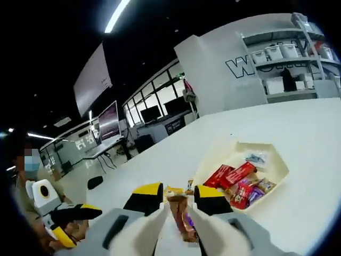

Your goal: Place the target food into the container with the food tongs after gripping and lifting it, then release it inside without dropping or visibly crushing the food.

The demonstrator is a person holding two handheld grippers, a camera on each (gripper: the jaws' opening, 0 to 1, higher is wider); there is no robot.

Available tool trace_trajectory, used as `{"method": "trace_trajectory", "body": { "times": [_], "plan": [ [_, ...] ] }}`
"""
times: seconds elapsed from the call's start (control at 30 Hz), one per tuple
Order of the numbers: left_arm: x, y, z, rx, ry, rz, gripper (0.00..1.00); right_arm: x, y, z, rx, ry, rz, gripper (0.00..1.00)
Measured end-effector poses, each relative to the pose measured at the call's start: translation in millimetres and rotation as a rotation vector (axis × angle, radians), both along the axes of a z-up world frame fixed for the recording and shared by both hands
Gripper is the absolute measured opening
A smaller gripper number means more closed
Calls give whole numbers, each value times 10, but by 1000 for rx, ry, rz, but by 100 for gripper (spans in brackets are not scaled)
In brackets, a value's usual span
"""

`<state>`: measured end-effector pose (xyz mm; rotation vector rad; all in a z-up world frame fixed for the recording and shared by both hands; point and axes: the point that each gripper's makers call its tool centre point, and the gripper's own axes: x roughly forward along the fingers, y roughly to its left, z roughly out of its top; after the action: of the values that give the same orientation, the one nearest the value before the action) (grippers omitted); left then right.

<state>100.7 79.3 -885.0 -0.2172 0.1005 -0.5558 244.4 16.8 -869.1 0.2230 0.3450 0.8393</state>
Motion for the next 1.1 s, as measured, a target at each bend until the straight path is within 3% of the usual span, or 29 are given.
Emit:
{"method": "trace_trajectory", "body": {
  "times": [0.2,0.27,0.33,0.4,0.5,0.53,0.57,0.6,0.63,0.73,0.97,1.03,1.1],
  "plan": [
    [9,15,28,11,-6,1,53,114,7,29,-35,-33,-1,18],
    [4,15,32,6,-5,2,53,88,46,-37,-47,-24,11,19],
    [2,19,25,8,-4,5,53,92,109,-177,-135,-80,51,20],
    [0,13,15,10,-1,4,52,31,188,-336,-176,-42,100,21],
    [-19,-7,9,31,-3,-3,52,138,185,-392,-255,-158,82,22],
    [-22,1,12,33,-4,-1,52,150,196,-426,-266,-165,89,23],
    [-23,6,13,33,-4,0,52,145,213,-469,-266,-146,97,23],
    [-24,11,14,29,-2,-1,51,85,249,-572,-260,-80,134,23],
    [-23,17,11,29,1,1,52,80,260,-608,-260,-81,141,24],
    [-14,43,1,35,3,9,52,116,253,-625,-310,-178,134,24],
    [-28,67,-11,42,8,15,52,185,319,-658,-348,-230,144,25],
    [-30,95,-21,41,12,21,52,186,336,-674,-403,-288,161,24],
    [-28,107,-22,41,12,25,52,162,360,-691,-428,-305,168,23]
  ]
}}
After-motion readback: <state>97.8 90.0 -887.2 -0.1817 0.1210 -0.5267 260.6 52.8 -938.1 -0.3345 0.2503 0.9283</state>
